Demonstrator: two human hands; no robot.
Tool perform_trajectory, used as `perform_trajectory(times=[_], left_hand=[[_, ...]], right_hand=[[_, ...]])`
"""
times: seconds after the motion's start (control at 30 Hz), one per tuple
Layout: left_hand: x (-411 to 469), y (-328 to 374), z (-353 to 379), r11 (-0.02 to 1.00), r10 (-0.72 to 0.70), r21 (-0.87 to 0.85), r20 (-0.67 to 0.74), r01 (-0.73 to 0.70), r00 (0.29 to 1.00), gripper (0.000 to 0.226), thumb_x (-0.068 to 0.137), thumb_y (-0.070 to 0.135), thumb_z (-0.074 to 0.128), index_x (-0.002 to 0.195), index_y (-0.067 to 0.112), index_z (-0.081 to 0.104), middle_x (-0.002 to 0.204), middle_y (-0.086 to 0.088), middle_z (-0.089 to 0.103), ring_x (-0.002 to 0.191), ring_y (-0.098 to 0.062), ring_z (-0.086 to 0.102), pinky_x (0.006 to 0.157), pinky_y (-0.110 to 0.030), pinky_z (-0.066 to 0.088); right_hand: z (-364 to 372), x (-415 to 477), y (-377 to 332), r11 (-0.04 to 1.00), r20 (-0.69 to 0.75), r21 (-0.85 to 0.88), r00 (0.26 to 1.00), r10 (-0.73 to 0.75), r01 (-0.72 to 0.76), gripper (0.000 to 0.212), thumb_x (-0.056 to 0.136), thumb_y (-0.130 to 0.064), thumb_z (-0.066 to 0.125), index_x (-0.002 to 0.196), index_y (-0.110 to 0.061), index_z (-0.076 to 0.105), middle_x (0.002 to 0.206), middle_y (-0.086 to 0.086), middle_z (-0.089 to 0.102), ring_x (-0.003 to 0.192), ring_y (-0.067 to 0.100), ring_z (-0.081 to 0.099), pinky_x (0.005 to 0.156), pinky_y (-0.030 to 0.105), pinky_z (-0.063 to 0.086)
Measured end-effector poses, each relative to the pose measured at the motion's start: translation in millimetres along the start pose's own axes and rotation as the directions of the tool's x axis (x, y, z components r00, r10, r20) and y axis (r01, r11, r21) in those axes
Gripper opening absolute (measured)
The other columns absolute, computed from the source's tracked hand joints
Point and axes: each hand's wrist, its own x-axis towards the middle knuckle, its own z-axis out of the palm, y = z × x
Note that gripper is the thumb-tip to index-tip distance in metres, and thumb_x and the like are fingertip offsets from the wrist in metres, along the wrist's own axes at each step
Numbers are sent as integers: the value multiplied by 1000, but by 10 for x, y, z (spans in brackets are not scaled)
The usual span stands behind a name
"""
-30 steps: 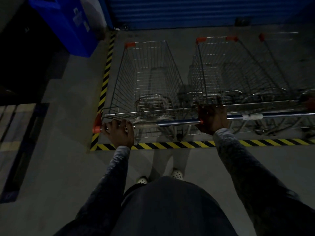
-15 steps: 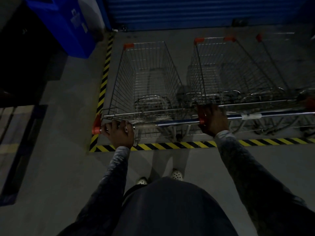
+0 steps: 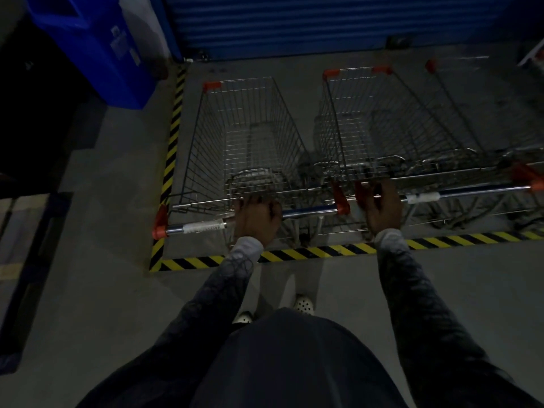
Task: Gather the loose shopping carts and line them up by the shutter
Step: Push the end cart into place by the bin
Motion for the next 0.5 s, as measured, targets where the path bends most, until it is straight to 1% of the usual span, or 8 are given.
perform_trajectory(times=[0.03, 0.07, 0.1, 0.17, 0.23, 0.33, 0.4, 0.5], left_hand=[[30, 39, -32, 999, -34, 20, 89, 33, 995, 33, 94, 37, 44, 87, 17, 69, 89, -8, 69, 90, -33, 64, 92, -46, 44], [64, 81, -56, 997, -62, 64, 189, 51, 980, 36, 98, 38, 41, 92, 17, 69, 93, -9, 71, 92, -33, 65, 91, -43, 46], [95, 116, -72, 992, -64, 122, 272, 32, 960, 38, 100, 39, 37, 98, 17, 69, 98, -9, 71, 95, -33, 66, 88, -41, 48], [129, 160, -108, 979, -36, 200, 350, -37, 936, 42, 102, 39, 33, 103, 14, 67, 106, -10, 70, 98, -33, 66, 84, -40, 51], [132, 183, -139, 975, -16, 212, 366, -67, 930, 44, 104, 40, 31, 104, 12, 66, 108, -12, 69, 100, -34, 65, 86, -41, 52], [138, 178, -148, 953, 25, 271, 381, -138, 924, 43, 105, 40, 30, 109, 15, 64, 111, -11, 68, 103, -33, 64, 86, -40, 51], [142, 184, -139, 948, 26, 283, 391, -147, 920, 42, 106, 39, 29, 112, 16, 64, 113, -10, 68, 105, -33, 64, 87, -40, 51], [148, 191, -124, 961, -18, 262, 368, -85, 930, 46, 104, 43, 29, 110, 15, 65, 113, -11, 69, 105, -33, 64, 86, -39, 49]], right_hand=[[19, 47, 13, 996, 15, -85, 999, -39, 40, 11, 105, -30, 56, 101, -22, 62, 101, 11, 65, 93, 26, 61, 80, 43, 52], [61, 95, 60, 989, 41, -134, 998, -56, 61, 20, 106, -34, 54, 101, -18, 64, 103, 11, 66, 96, 29, 62, 84, 45, 52], [102, 139, 64, 988, 77, -149, 996, -36, 47, 27, 107, -39, 51, 99, -17, 65, 103, 11, 67, 98, 31, 62, 86, 49, 52], [147, 198, 69, 960, 163, -244, 981, -102, 140, 37, 107, -44, 47, 94, -18, 69, 95, 10, 69, 94, 34, 62, 89, 48, 50], [209, 174, 97, 889, 213, -359, 952, -219, 284, 36, 104, -47, 51, 96, -19, 71, 99, 8, 68, 99, 35, 60, 85, 41, 46], [216, 71, 15, 835, 165, -449, 948, -271, 317, 27, 97, -42, 63, 119, -27, 65, 129, 5, 58, 120, 38, 49, 84, 43, 39], [219, 58, 0, 810, 194, -461, 932, -305, 361, 27, 99, -41, 61, 123, -29, 67, 131, 5, 58, 121, 37, 48, 85, 45, 43], [191, 158, 71, 786, 279, -393, 876, -394, 478, 32, 103, -41, 51, 121, -23, 71, 122, 9, 62, 113, 37, 53, 82, 46, 50]])
